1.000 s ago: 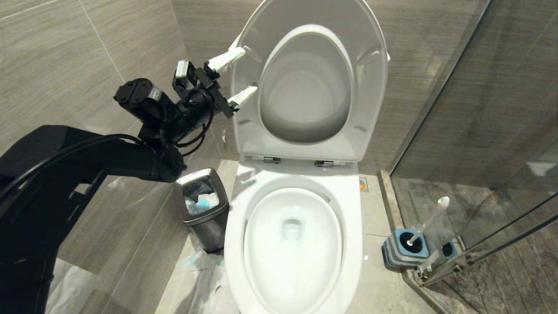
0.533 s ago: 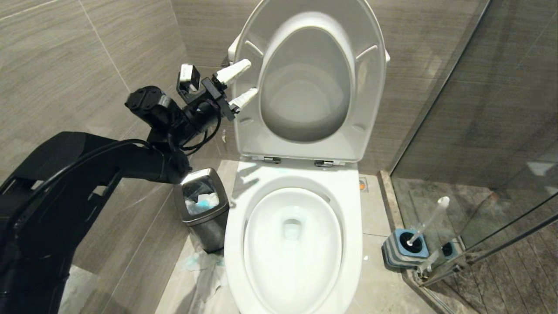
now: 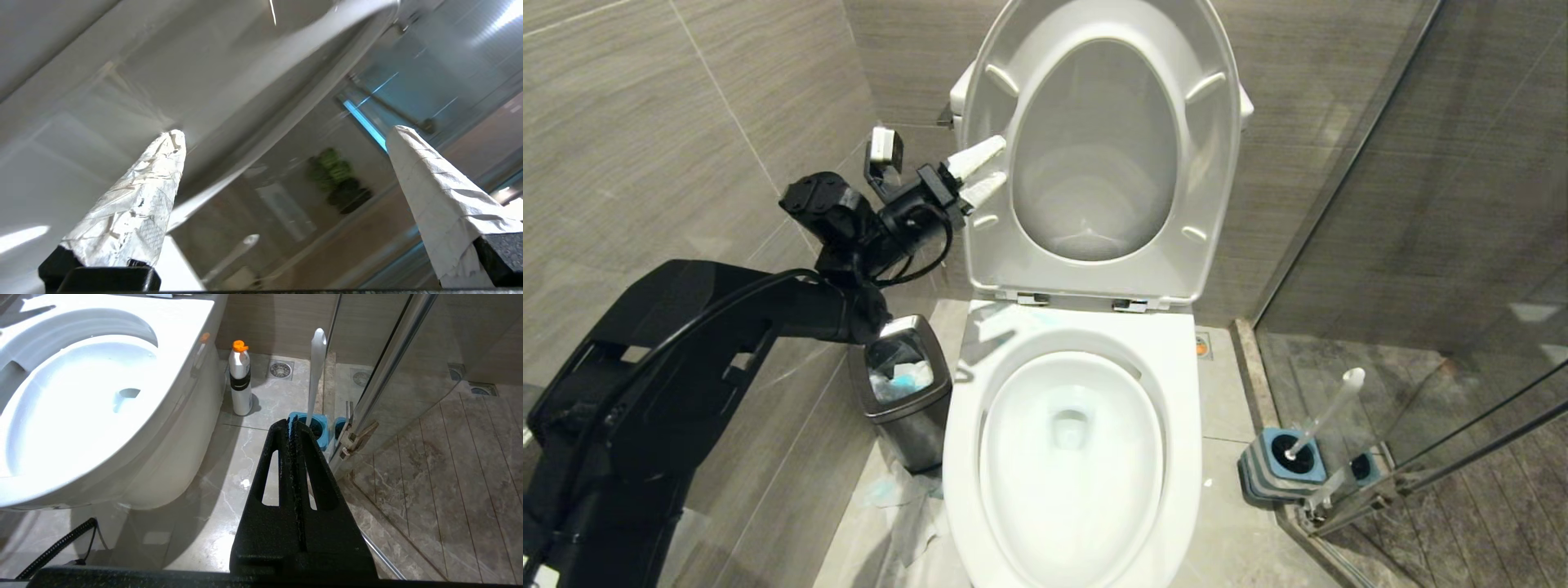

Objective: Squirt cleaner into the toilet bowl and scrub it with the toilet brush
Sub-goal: Use the left hand to lift the toilet lid slightly

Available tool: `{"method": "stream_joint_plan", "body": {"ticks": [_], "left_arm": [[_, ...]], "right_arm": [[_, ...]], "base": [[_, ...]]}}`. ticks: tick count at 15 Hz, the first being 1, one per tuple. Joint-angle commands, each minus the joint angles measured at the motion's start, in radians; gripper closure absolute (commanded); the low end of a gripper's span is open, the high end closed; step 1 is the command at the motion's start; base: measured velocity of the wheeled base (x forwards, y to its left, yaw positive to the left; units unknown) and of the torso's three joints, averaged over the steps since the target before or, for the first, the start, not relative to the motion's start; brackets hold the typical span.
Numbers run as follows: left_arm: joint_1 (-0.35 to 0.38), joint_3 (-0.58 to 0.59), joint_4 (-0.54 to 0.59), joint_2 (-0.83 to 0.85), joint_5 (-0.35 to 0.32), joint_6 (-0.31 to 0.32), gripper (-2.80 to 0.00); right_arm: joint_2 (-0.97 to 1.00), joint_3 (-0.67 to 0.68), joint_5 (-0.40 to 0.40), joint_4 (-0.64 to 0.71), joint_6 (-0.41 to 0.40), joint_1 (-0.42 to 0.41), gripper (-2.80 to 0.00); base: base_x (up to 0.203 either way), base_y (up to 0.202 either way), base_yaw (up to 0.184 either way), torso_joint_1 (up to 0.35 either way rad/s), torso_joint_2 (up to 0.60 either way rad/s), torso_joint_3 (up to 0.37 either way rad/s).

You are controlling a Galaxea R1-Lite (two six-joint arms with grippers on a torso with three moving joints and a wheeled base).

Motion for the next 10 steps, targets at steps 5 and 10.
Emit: {"method": "stream_joint_plan", "body": {"ticks": [5, 10], "left_arm": [[0.013, -0.005, 0.005, -0.03, -0.033, 0.148, -2.8], [0.029, 0.012, 0.004, -0.063, -0.033, 0.147, -2.8]], "right_arm": [[0.002, 0.002, 0.0, 0.001, 0.0, 0.0, 0.0], [0.002, 0.0, 0.0, 0.0, 0.0, 0.0, 0.0]], "base": [[0.0, 0.0, 0.0, 0.0, 0.0, 0.0], [0.0, 0.0, 0.0, 0.0, 0.0, 0.0]]}}
